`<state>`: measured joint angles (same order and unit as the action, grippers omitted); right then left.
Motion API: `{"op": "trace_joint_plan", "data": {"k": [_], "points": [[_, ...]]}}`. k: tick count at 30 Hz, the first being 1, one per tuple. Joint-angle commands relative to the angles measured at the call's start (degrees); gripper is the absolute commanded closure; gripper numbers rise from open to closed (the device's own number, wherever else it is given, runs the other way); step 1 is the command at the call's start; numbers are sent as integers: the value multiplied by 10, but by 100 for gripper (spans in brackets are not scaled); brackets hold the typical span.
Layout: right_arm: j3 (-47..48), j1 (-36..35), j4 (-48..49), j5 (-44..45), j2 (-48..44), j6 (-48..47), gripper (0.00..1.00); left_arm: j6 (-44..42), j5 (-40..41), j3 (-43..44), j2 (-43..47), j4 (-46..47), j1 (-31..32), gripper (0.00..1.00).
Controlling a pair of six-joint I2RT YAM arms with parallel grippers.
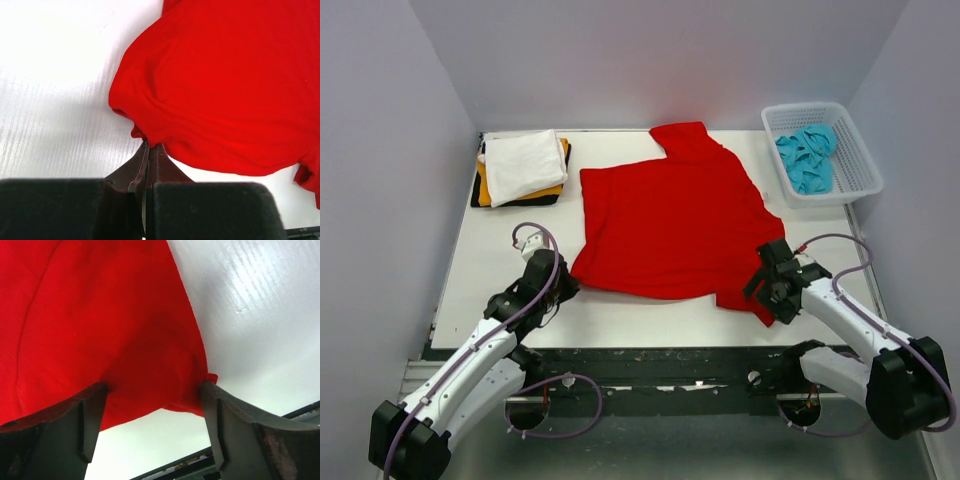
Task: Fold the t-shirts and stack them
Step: Flatten out the tshirt
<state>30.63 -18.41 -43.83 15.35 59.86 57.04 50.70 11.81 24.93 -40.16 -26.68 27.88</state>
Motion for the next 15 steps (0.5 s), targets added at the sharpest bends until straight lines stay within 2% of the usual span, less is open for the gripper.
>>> {"op": "trace_joint_plan", "data": {"k": [1,2,3,4,5,10,13,15], "points": [[-14,-9,41,-33,10,-15,36,-12,25,19,3,3,0,100],[-14,-9,52,-51,4,-28,57,-14,28,19,3,2,0,100],[-7,-9,53,-66,-5,-32,85,-14,31,20,2,2,-1,100],[7,-9,53,-77,-12,-40,95,-14,32,21,2,-1,-1,100],[21,-9,48,-89,-19,-46,99,-14,34,21,3,-1,-2,100],[106,-9,70,-128,9,-76,99,-15,36,12,12,7,-4,100],[146,-8,105,-106,58,-82,99,-16,32,14,12,5,-7,100],[173,-7,132,-72,102,-89,90,-15,32,13,12,5,-9,100]]}}
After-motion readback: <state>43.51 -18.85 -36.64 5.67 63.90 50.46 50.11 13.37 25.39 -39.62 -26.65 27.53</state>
